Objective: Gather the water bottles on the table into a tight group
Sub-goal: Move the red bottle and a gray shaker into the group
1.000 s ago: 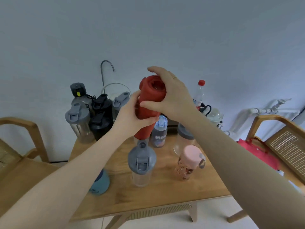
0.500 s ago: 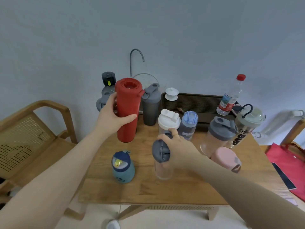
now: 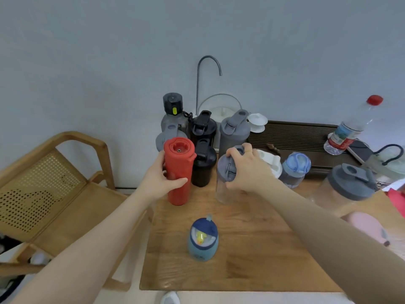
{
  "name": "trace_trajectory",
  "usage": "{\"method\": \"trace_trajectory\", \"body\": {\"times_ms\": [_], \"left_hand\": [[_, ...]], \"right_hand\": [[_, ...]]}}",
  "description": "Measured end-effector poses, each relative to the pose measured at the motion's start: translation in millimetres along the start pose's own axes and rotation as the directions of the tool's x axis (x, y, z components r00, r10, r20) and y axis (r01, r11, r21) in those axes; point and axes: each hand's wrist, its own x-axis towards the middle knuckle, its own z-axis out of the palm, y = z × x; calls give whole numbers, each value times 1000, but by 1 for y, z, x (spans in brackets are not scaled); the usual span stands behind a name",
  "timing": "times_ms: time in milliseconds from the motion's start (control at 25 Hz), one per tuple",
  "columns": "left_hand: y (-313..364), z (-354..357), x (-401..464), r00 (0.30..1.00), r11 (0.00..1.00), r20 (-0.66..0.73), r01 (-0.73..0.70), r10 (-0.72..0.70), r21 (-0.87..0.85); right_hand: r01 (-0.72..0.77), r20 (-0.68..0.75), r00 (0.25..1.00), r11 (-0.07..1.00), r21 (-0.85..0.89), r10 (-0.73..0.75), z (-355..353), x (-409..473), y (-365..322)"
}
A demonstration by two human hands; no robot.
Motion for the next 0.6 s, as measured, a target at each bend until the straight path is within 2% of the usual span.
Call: {"method": "trace_trajectory", "body": {"times_ms": [160,360,600], "left_hand": [[-20,-13,21,997,1000,73,-11,12,-14],[-32,-27,32,997,1000,78,-19,20,-7],[-36,-30,31,996,999,87,-8,5,45]], "right_hand": [[-87,10,996,996,35,87,1,30,-3],[-158,21,987,983,90,157,2,49,-1],[-188,-35,982,982,6,188,8,51,-5]]}}
